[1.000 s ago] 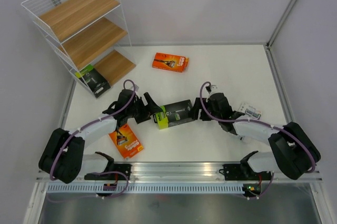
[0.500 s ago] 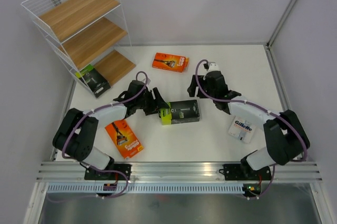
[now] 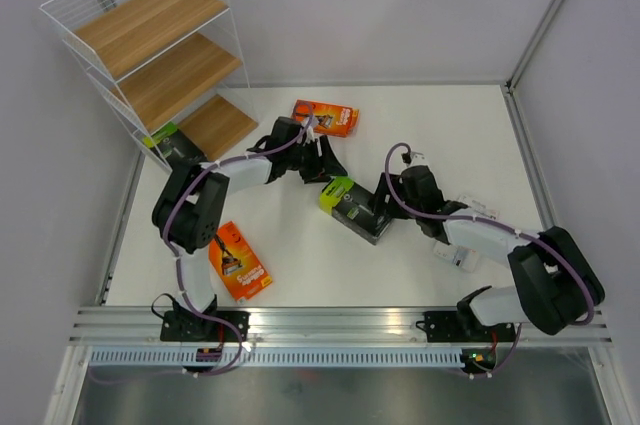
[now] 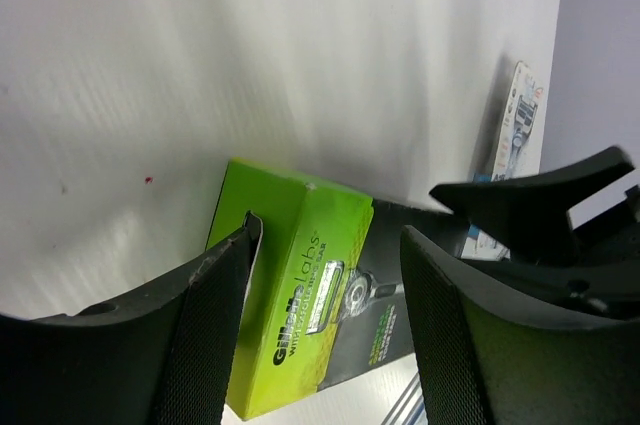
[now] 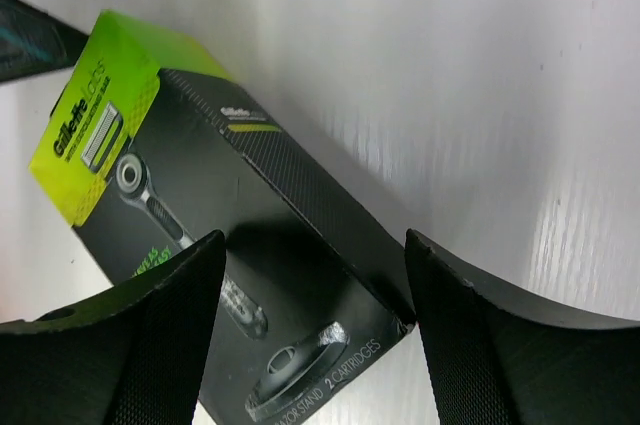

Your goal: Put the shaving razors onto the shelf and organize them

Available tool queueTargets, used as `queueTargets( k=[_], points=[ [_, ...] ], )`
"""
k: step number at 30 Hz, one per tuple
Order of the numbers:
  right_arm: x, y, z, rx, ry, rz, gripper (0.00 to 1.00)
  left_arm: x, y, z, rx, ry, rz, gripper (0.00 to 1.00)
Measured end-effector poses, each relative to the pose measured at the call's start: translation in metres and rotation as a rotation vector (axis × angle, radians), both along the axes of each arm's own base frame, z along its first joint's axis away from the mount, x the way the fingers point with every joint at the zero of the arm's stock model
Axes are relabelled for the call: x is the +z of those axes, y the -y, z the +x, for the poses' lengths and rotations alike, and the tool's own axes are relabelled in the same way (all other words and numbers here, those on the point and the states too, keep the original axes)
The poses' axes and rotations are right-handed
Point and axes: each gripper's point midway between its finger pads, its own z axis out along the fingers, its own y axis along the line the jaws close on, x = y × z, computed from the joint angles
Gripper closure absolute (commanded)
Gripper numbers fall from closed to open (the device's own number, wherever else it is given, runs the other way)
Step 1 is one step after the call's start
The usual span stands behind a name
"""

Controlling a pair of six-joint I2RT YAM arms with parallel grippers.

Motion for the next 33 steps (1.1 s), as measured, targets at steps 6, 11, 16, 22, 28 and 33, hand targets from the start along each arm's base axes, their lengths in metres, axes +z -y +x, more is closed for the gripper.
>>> queueTargets(
  k=[6, 11, 16, 22, 28, 33],
  points=[
    [-0.001, 0.002, -0.025, -0.029, -0.049, 0.08, 0.21, 0.02, 0.005, 0.019, 0.002, 0.07, 0.037, 0.21],
    [0.001, -0.004, -0.034, -0.032, -0.092, 0.129, 0.26, 0.044, -0.027, 0.012, 0.116, 0.112, 0.153, 0.18],
    [-0.009, -0.026, -0.05, -0.023, -0.163, 0.215, 0.27, 0.091, -0.064, -0.033, 0.253, 0.17, 0.123, 0.16],
    [-0.009, -0.056, -0.056, 0.059, -0.203, 0.261, 0.28, 0.06, -0.065, -0.101, 0.271, 0.061, 0.115, 0.09],
    [-0.005, -0.072, -0.044, 0.115, -0.201, 0.244, 0.28, 0.021, -0.065, -0.128, 0.315, -0.046, 0.178, 0.08],
    [0.018, -0.073, -0.018, 0.186, -0.08, 0.131, 0.27, 0.009, -0.065, -0.123, 0.345, -0.065, 0.186, 0.09]
  ],
)
